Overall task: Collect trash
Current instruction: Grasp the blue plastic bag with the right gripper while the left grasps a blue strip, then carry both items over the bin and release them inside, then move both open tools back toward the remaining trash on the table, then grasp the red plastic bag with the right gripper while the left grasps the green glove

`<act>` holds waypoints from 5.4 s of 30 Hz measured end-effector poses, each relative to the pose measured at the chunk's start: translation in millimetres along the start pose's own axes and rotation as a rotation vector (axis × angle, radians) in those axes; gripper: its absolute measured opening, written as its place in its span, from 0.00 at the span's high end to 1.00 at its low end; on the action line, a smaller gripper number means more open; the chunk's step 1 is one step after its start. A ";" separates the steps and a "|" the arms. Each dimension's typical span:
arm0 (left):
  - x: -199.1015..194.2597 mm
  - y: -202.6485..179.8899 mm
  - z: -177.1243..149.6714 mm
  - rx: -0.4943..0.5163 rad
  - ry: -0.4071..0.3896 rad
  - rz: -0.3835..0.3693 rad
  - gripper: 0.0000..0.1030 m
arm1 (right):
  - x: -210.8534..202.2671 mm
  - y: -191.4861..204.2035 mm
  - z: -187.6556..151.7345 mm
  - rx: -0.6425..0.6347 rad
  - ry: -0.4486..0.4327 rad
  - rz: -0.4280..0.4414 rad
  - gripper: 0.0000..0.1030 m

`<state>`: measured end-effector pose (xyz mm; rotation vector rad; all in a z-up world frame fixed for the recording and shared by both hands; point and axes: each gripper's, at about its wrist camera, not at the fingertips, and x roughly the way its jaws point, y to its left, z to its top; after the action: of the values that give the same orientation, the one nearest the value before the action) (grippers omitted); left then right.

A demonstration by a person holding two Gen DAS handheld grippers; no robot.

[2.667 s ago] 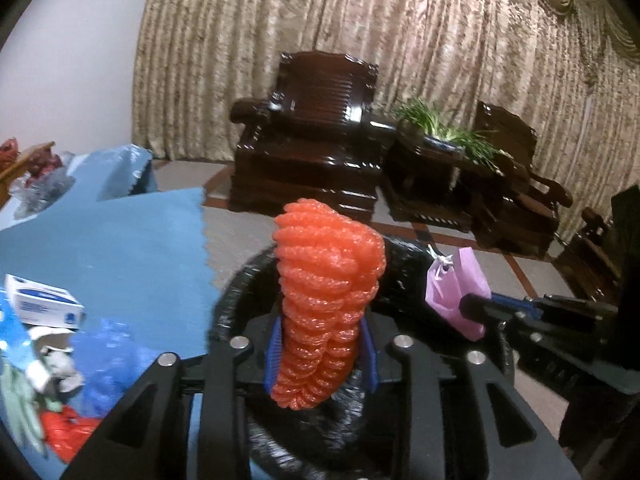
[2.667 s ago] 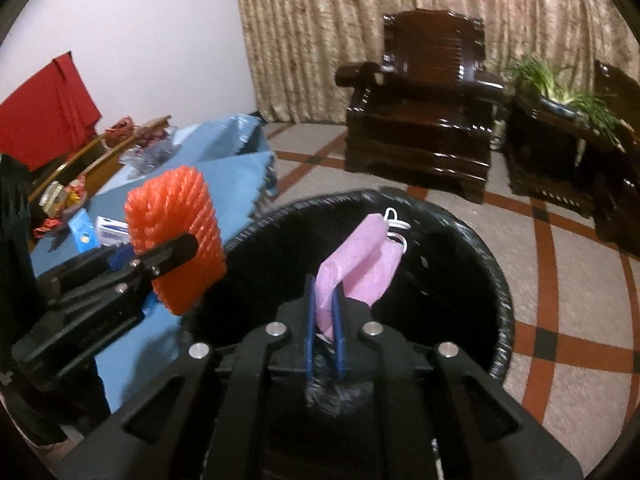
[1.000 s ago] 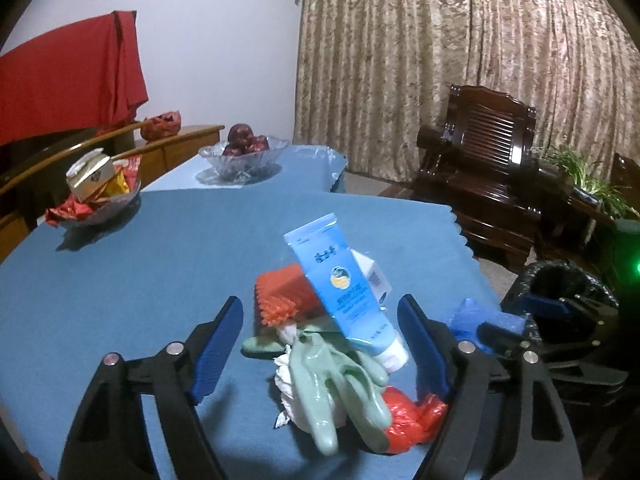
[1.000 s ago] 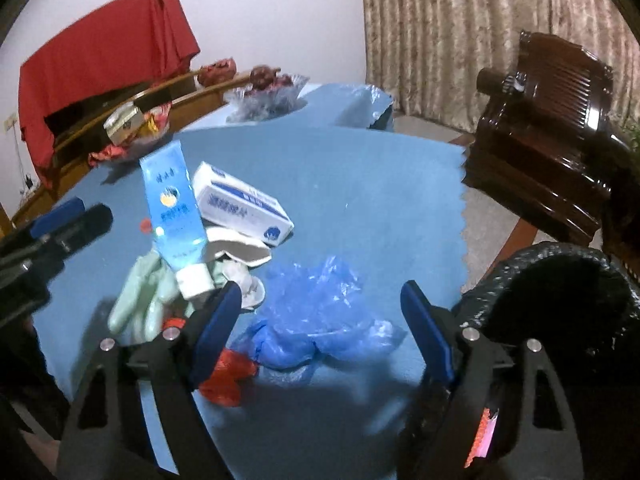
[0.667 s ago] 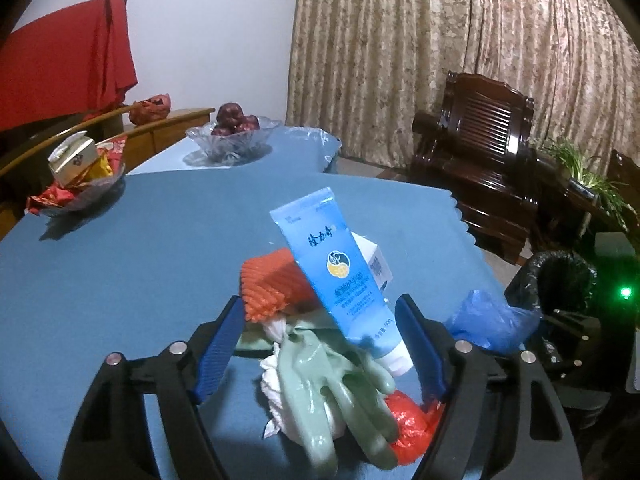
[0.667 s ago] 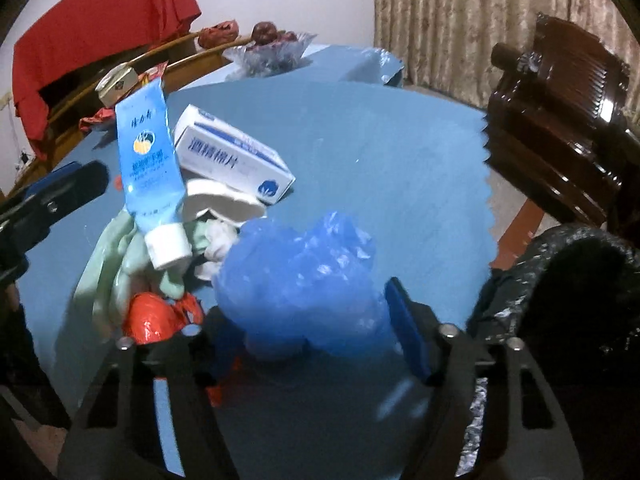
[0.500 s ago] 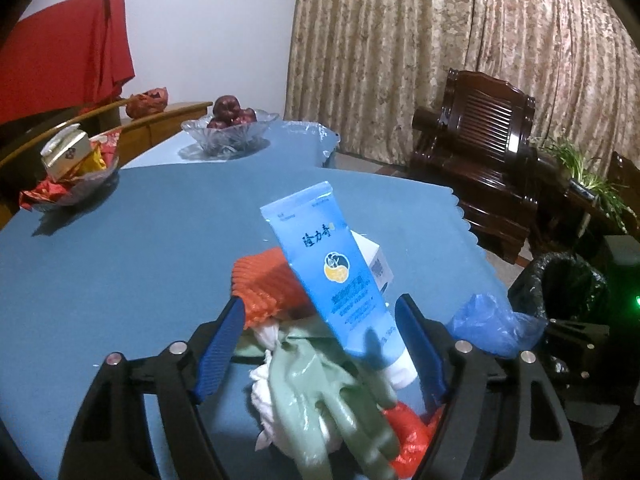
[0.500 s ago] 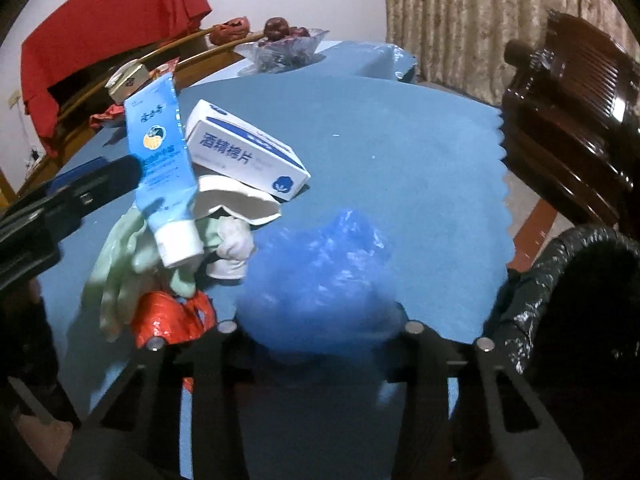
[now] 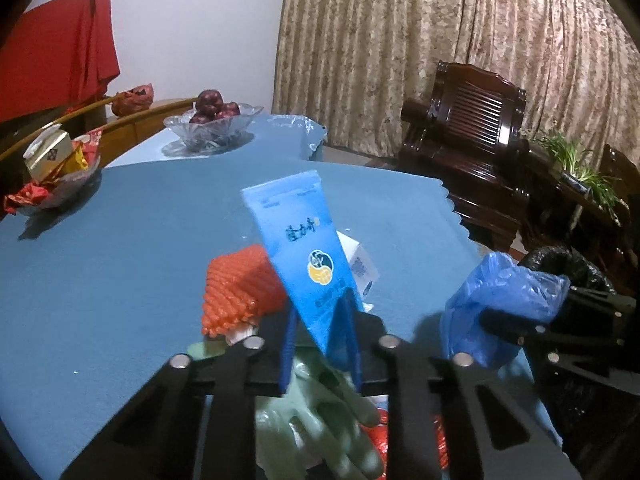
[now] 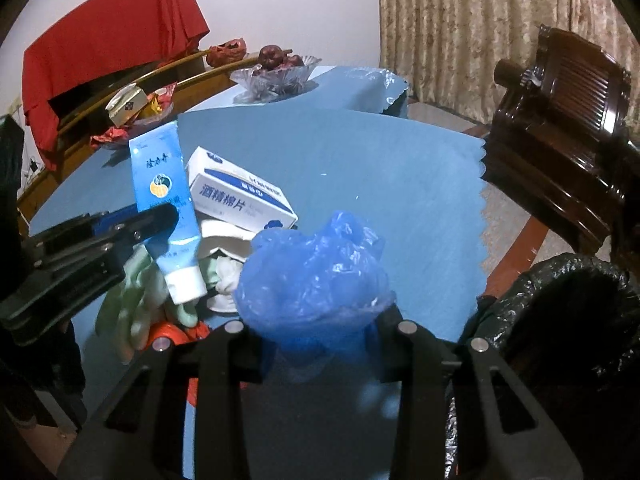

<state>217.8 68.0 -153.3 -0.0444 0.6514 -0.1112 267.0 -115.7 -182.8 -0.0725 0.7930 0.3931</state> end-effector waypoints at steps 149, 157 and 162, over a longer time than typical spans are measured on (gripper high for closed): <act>-92.2 44.0 -54.9 0.017 -0.012 0.037 0.36 | 7.8 74.2 -65.4 0.023 0.085 0.129 0.75; -91.1 35.4 -52.0 0.027 -0.017 0.022 0.40 | -8.5 75.5 -57.9 -0.012 0.057 0.119 0.96; -87.7 31.0 -49.7 0.024 -0.010 0.013 0.47 | -26.9 68.6 -48.3 -0.014 0.009 0.082 0.96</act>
<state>121.1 108.8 -142.3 -0.0177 0.6401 -0.1058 191.7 -70.9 -192.1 -0.0547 0.8041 0.4760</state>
